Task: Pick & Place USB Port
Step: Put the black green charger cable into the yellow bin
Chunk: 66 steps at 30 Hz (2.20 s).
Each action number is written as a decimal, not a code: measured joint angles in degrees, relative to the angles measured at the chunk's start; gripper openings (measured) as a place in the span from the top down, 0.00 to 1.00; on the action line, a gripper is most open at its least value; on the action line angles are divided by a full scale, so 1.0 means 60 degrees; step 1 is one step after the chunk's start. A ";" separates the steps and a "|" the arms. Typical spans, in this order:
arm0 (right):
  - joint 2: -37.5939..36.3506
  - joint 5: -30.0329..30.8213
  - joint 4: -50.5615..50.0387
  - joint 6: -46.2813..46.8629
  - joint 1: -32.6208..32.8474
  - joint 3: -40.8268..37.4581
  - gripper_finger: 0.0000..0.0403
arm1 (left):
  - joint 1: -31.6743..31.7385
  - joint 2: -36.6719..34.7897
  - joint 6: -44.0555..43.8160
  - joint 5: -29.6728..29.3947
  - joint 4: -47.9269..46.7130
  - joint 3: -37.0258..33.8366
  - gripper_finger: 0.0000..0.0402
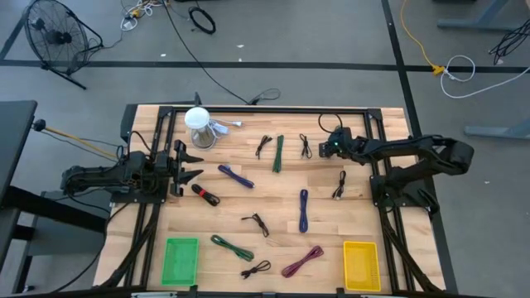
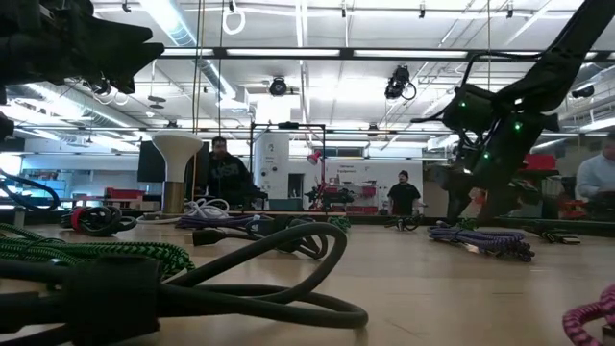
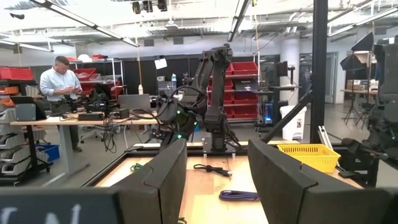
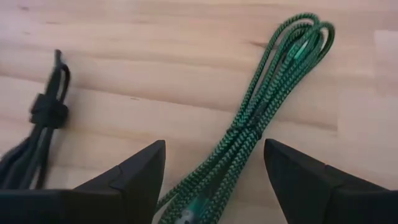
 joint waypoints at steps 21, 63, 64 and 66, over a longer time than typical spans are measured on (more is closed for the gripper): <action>0.0652 0.0317 -0.0090 -0.0252 -0.0137 0.0028 0.95 | 0.0000 0.0000 0.0008 -0.0099 -0.0001 -0.0001 0.56; 0.0633 0.4954 -0.8694 0.3710 1.3649 0.9257 0.98 | -0.0011 0.0004 -0.4264 0.2630 0.0307 0.0002 0.56; 0.0981 0.5135 -0.8991 0.3772 1.3849 0.9700 0.98 | -0.0048 0.0004 -0.4273 0.2628 0.0261 -0.0001 0.56; 0.1642 0.5447 -0.9843 0.4185 1.4170 1.0515 0.98 | -0.0177 0.0004 -0.4272 0.2575 0.0201 -0.0002 0.56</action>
